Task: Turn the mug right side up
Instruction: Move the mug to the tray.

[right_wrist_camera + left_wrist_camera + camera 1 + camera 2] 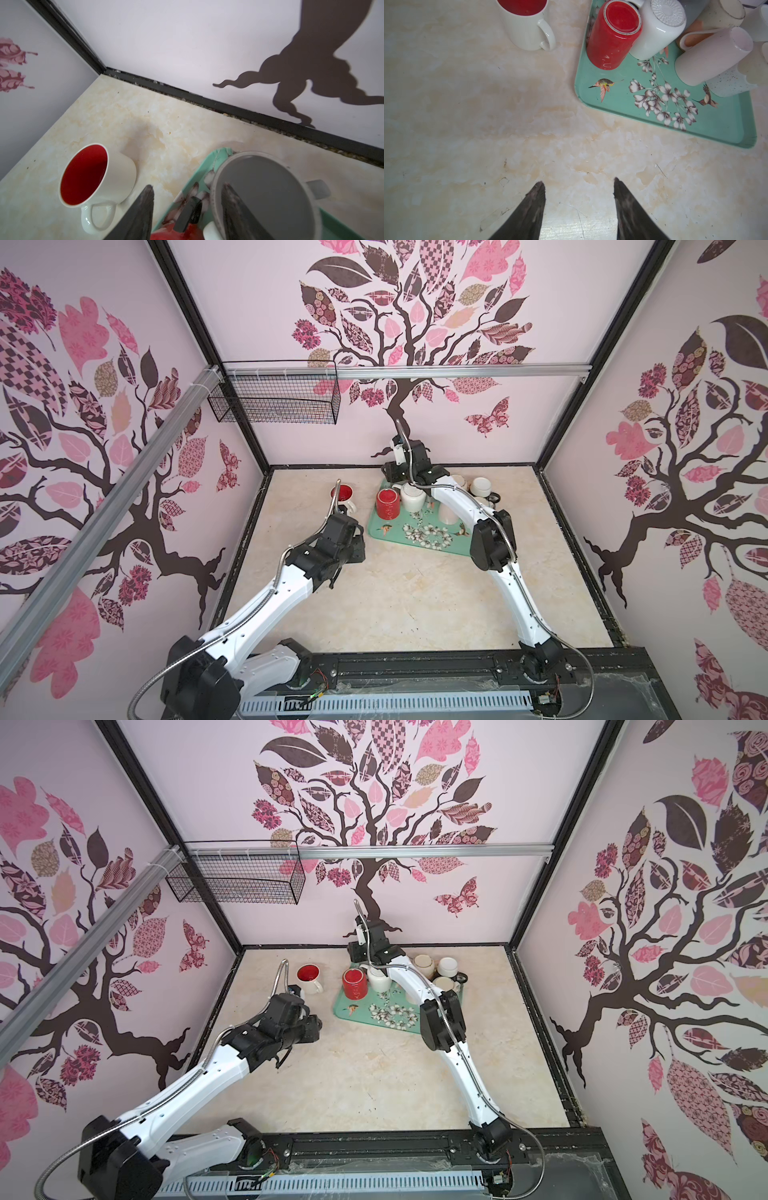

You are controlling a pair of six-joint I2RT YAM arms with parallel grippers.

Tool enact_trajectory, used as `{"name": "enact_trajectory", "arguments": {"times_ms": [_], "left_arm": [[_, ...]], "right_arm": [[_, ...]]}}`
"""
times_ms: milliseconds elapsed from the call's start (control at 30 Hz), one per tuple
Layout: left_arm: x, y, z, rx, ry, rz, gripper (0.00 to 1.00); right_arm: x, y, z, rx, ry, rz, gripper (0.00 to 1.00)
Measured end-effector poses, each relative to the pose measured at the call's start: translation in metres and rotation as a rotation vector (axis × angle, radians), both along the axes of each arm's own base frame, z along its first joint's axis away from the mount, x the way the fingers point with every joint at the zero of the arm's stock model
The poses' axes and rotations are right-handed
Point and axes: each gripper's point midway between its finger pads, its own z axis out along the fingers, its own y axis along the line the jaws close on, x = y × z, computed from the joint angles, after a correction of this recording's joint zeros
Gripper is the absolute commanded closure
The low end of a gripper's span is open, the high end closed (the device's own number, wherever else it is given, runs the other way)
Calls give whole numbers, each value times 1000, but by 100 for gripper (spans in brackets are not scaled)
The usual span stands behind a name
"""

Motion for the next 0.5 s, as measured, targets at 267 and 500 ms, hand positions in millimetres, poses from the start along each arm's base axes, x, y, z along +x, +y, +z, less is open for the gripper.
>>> {"name": "enact_trajectory", "arguments": {"times_ms": [267, 500], "left_arm": [[30, -29, -41, -4, 128, -17, 43], [57, -35, -57, -115, 182, 15, 44]], "right_arm": [[-23, 15, -54, -71, 73, 87, 52], [-28, 10, -58, -53, 60, 91, 57]]}}
